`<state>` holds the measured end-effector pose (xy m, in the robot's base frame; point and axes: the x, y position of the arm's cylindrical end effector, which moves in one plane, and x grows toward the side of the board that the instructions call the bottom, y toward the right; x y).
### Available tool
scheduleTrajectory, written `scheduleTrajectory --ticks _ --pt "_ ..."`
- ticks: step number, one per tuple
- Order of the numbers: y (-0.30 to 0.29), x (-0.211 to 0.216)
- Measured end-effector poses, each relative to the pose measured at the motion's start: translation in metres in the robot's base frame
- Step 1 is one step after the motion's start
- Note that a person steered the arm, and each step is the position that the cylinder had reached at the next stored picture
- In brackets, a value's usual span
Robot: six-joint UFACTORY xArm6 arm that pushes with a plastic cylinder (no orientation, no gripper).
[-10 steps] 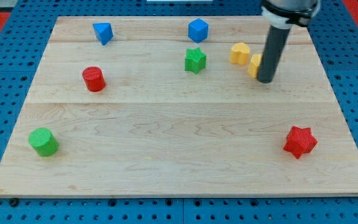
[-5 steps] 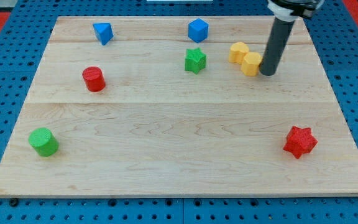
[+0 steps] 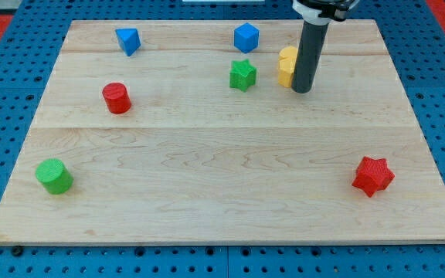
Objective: Push the yellow blocks towards top side of the board
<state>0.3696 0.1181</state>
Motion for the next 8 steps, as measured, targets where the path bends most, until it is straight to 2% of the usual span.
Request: scheduleTrajectory --ticks 1,4,7,8 --pt "-0.019 -0.008" --pt "-0.020 -0.056" --pt "-0.034 -0.055" --pt "-0.073 -0.055"
